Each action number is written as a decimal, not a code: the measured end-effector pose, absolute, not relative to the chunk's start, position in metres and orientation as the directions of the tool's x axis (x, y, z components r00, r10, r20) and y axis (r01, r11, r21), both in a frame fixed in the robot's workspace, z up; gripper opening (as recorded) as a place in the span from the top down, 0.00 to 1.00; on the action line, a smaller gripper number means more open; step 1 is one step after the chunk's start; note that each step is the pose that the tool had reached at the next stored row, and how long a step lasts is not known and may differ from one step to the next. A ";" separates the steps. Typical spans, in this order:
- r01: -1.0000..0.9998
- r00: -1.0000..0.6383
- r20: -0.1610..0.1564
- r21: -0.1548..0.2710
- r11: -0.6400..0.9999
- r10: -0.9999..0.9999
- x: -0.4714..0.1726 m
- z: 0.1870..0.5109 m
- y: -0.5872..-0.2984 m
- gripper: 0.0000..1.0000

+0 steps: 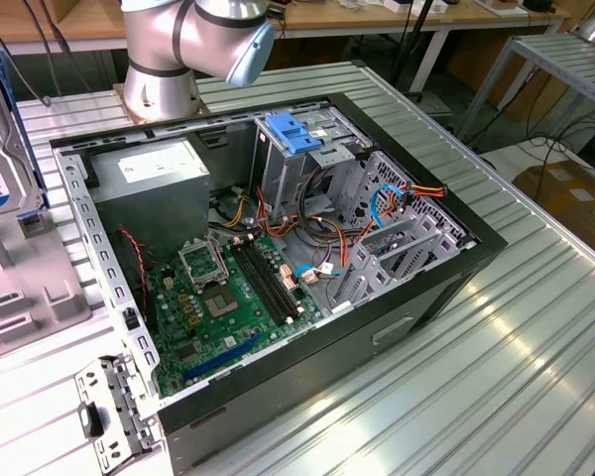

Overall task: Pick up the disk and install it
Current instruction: 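Pick up the disk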

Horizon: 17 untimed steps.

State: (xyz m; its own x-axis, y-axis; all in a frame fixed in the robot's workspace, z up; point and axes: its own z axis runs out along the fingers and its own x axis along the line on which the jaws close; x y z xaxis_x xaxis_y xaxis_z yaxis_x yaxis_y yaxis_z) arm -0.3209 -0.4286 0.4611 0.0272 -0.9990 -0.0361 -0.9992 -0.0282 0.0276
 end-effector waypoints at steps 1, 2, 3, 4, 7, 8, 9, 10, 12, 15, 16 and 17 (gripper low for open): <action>-0.999 0.027 -0.036 0.028 -0.028 -0.999 -0.321 0.461 -0.430 0.64; -0.999 0.027 -0.036 0.028 -0.028 -0.999 -0.321 0.461 -0.431 0.64; -0.999 0.027 -0.036 0.028 -0.028 -0.999 -0.321 0.461 -0.432 0.64; -0.999 0.027 -0.036 0.028 -0.028 -0.999 -0.321 0.461 -0.433 0.64; -0.999 0.027 -0.036 0.028 -0.028 -0.999 -0.321 0.461 -0.437 0.64; -0.999 0.027 -0.036 0.028 -0.028 -0.999 -0.321 0.461 -0.437 0.64; -0.999 0.027 -0.036 0.028 -0.028 -0.999 -0.321 0.461 -0.438 0.64; -0.999 0.027 -0.036 0.028 -0.028 -0.999 -0.321 0.461 -0.440 0.64; -0.999 0.027 -0.036 0.028 -0.028 -0.999 -0.321 0.461 -0.442 0.64; -0.999 0.027 -0.036 0.028 -0.028 -0.999 -0.321 0.461 -0.445 0.64; -0.999 0.027 -0.036 0.028 -0.028 -0.999 -0.321 0.461 -0.446 0.64; -0.999 0.027 -0.036 0.028 -0.028 -0.999 -0.321 0.461 -0.447 0.64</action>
State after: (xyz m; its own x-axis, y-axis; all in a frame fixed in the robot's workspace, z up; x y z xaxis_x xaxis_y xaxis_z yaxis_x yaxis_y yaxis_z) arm -0.3209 -0.4473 0.4611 0.0273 -0.9990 -0.0360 -0.9992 -0.0283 0.0277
